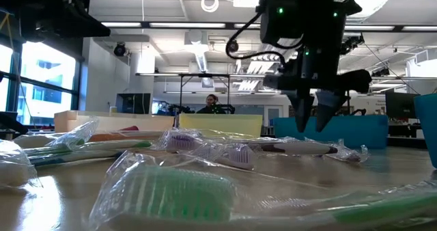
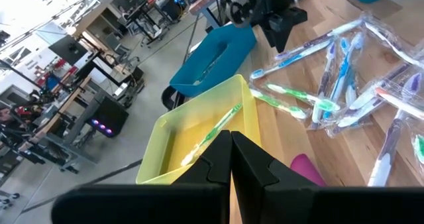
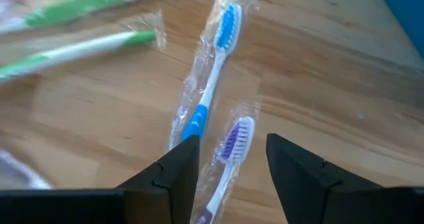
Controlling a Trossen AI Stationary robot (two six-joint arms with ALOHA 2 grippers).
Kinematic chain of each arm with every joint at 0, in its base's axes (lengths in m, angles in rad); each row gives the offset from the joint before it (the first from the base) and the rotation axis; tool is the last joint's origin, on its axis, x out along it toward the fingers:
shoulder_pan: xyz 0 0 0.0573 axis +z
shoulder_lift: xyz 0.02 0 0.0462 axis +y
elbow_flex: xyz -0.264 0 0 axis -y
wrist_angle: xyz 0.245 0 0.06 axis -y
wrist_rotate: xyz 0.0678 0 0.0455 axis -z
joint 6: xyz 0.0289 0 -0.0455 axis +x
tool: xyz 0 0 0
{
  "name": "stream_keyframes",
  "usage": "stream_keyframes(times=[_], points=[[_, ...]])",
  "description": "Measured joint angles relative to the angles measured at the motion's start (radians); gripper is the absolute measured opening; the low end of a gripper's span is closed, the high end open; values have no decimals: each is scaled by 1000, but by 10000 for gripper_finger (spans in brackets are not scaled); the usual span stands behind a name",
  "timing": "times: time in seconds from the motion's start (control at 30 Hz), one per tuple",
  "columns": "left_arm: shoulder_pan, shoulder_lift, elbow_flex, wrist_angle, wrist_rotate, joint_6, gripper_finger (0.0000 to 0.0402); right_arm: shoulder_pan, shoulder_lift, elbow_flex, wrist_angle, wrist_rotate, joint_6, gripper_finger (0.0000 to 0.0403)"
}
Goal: Pick & Place Toothbrushes
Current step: Put the purple toothbrush into the bottom blue bin
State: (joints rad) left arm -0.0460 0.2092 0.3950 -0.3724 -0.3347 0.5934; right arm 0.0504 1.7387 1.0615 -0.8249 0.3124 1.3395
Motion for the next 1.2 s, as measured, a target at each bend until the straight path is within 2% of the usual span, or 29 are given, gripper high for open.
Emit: stream_keyframes(times=[0.5, 1.2], points=[[0, 0, 0, -5, 6, 0, 3, 2, 36, 0, -1, -8, 4, 111], [0, 0, 0, -31, 2, -8, 3, 2, 39, 0, 5, -5, 53, 111]])
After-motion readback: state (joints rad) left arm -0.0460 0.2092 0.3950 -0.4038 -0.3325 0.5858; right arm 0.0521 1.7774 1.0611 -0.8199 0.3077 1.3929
